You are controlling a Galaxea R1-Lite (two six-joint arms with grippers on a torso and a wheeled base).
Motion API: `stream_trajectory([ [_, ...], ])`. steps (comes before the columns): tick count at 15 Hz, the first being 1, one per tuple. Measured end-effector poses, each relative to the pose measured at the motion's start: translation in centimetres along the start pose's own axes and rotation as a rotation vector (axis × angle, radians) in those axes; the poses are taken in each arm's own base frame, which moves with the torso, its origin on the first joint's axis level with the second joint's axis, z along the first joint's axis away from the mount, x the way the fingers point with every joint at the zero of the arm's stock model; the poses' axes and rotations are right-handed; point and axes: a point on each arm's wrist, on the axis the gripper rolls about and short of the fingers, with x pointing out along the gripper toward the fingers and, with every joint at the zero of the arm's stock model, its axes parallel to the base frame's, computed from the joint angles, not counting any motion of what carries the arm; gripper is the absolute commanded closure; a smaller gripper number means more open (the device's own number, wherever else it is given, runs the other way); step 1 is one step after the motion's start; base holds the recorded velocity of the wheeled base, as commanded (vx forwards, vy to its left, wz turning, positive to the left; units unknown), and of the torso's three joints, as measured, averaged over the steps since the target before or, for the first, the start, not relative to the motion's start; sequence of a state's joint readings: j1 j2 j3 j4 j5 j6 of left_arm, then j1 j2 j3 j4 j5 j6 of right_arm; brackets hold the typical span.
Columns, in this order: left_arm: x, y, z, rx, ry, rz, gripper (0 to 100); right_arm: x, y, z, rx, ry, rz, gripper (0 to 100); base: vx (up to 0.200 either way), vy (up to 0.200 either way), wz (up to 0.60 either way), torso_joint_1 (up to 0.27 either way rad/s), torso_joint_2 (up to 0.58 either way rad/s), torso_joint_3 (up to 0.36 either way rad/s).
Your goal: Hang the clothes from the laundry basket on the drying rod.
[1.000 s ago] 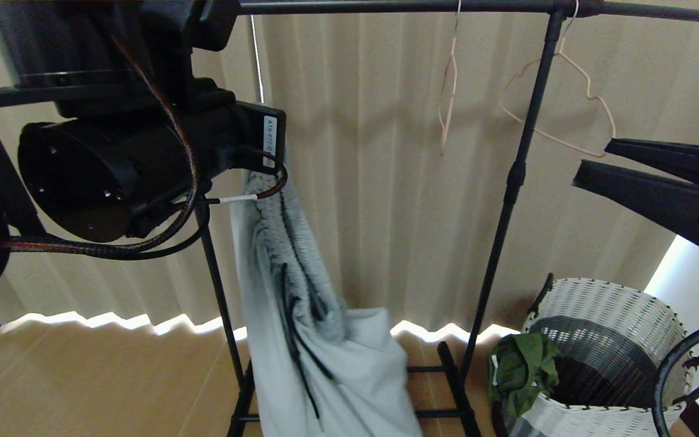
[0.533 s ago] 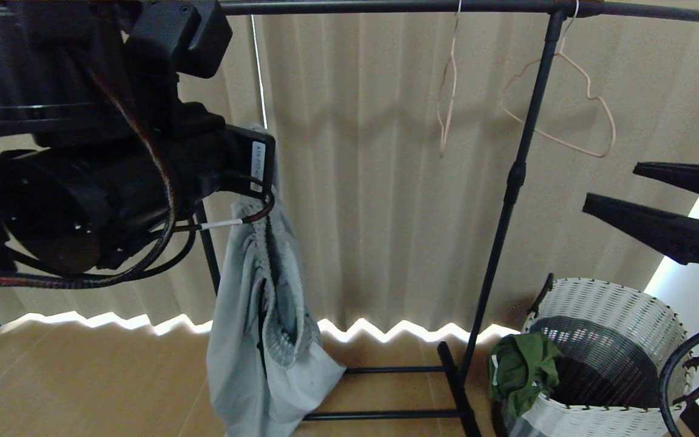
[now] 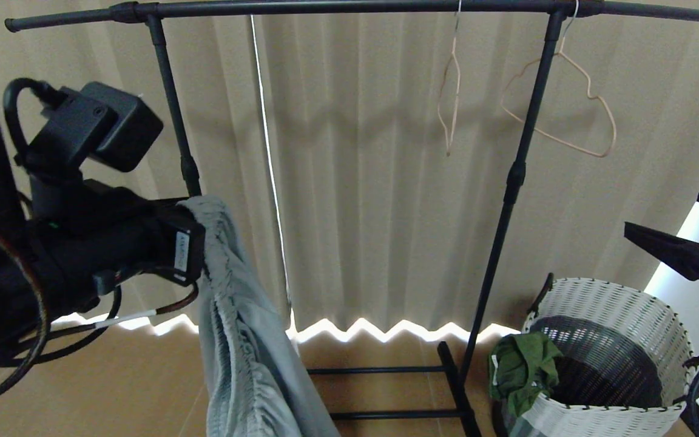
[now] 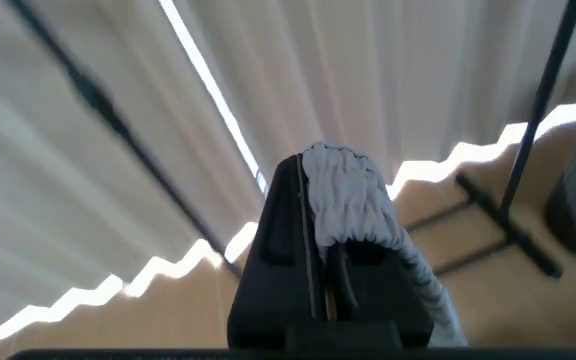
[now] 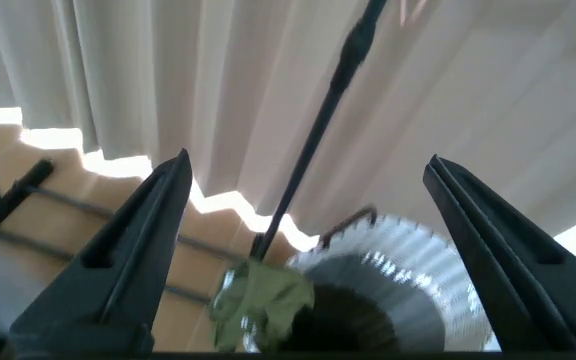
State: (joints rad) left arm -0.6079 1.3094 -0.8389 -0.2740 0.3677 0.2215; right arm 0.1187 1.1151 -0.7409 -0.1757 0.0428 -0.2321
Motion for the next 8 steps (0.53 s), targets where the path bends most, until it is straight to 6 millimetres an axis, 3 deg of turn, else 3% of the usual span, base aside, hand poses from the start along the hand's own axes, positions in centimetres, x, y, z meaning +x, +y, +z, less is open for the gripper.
stream_trajectory([
  [3, -2.0, 0.9, -2.1, -0.001, 0.023, 0.013, 100, 0.1, -0.1, 0.0, -0.006, -0.047, -0.016, 0, 0.000, 0.000, 0.00, 0.000, 0.00, 0.000],
  [8, -3.0, 1.4, -2.4, -0.014, 0.004, 0.021, 100, 0.3, -0.2, -0.2, -0.033, -0.056, -0.035, 0, 0.000, 0.000, 0.00, 0.000, 0.00, 0.000],
])
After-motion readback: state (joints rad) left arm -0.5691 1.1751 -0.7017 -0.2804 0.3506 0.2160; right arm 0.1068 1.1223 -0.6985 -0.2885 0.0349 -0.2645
